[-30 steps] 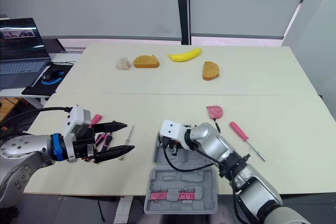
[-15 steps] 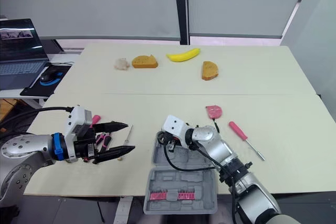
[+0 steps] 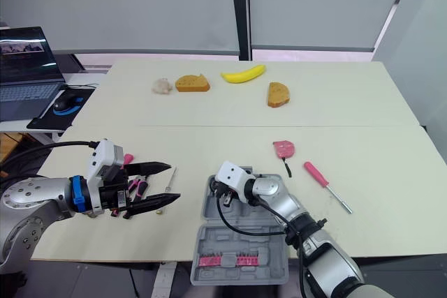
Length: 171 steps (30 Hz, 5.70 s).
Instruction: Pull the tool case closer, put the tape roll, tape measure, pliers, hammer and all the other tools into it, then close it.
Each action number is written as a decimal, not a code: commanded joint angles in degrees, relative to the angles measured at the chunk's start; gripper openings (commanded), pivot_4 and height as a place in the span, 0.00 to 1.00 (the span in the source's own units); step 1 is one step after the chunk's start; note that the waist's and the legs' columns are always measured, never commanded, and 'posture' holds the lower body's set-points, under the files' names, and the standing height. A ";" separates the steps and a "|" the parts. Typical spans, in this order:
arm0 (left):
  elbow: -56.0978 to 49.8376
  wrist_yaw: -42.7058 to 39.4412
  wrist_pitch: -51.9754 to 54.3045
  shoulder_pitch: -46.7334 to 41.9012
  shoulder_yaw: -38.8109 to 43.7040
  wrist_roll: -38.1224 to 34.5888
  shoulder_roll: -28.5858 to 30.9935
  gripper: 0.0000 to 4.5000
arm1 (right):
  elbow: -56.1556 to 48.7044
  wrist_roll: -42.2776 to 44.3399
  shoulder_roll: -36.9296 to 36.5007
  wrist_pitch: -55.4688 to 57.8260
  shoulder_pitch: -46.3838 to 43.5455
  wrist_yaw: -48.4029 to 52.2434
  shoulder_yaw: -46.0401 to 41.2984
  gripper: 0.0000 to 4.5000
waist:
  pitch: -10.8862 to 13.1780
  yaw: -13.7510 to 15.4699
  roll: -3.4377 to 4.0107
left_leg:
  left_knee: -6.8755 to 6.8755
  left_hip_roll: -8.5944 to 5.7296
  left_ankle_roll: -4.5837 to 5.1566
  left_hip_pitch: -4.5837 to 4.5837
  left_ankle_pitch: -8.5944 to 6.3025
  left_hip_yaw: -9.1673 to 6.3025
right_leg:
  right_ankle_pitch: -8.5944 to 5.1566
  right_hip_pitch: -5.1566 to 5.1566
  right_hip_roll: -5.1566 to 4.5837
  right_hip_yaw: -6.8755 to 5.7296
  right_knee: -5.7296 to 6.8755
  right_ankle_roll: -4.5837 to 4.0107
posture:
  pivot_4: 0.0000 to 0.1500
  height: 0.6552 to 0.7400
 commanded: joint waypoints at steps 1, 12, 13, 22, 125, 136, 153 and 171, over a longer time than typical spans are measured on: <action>-1.00 -0.10 -0.64 -0.01 0.51 -0.07 0.58 1.00 | 0.40 -0.42 -0.11 1.18 -0.16 0.35 -0.41 0.20 | 0.00 0.00 0.00 | 0.00 0.02 -0.02 0.00 -0.01 0.01 | 0.00 0.00 0.03 0.01 0.00 0.00 | 1.00 1.00; 6.89 -0.51 -2.78 -2.98 2.35 1.23 1.07 1.00 | -22.28 13.50 -4.40 8.60 0.96 9.31 -9.90 0.24 | 0.02 0.10 0.02 | 0.02 0.66 -0.26 0.01 -0.15 0.16 | 0.11 -0.04 0.55 0.07 -0.06 -0.24 | 1.00 1.00; 8.46 -1.19 -3.76 -3.29 2.98 1.62 1.58 1.00 | -25.45 14.90 -6.64 10.59 1.51 10.57 -11.00 0.29 | 0.02 0.11 0.03 | 0.02 0.66 -0.26 0.01 -0.16 0.16 | 0.10 -0.05 0.55 0.07 -0.06 -0.25 | 1.00 1.00; 31.45 -8.00 -8.63 -4.60 11.13 4.87 11.04 1.00 | -40.29 28.42 -38.03 23.60 11.77 24.96 -29.02 0.79 | 0.05 0.55 0.03 | 0.01 0.65 -0.22 -0.07 -0.22 0.26 | 0.07 0.02 0.50 0.06 -0.16 -0.29 | 1.00 1.00; 0.16 3.10 -14.38 -15.56 -16.40 11.92 -11.52 1.00 | -8.48 8.51 -14.35 10.21 6.66 -11.18 -18.41 0.36 | 0.01 0.08 0.00 | 0.35 0.76 -0.30 -0.34 -0.15 0.56 | 0.07 0.03 0.58 0.13 0.05 -0.32 | 1.00 1.00; 0.09 2.80 -14.71 -14.61 -16.39 12.14 -11.48 1.00 | -6.77 8.64 -13.86 9.10 6.50 -12.10 -19.35 0.00 | 0.01 0.04 0.00 | 0.34 0.76 -0.30 -0.31 -0.15 0.56 | 0.07 0.04 0.59 0.15 0.06 -0.32 | 1.00 1.00; -0.18 1.66 -14.40 -13.66 -16.88 11.71 -11.43 1.00 | -19.40 10.27 -18.63 13.98 14.04 -7.89 -20.54 0.00 | 0.01 0.16 0.00 | 0.35 0.75 -0.15 -0.29 -0.24 0.56 | 0.07 0.05 0.58 0.17 0.09 -0.32 | 1.00 1.00; -4.48 -0.79 -11.76 -10.79 -20.13 9.41 -10.66 1.00 | -51.49 17.51 -33.44 30.10 39.96 -0.22 -26.79 0.00 | -0.03 0.50 0.06 | 0.35 0.76 -0.10 -0.29 -0.27 0.52 | 0.06 0.12 0.55 0.11 0.05 -0.31 | 1.00 1.00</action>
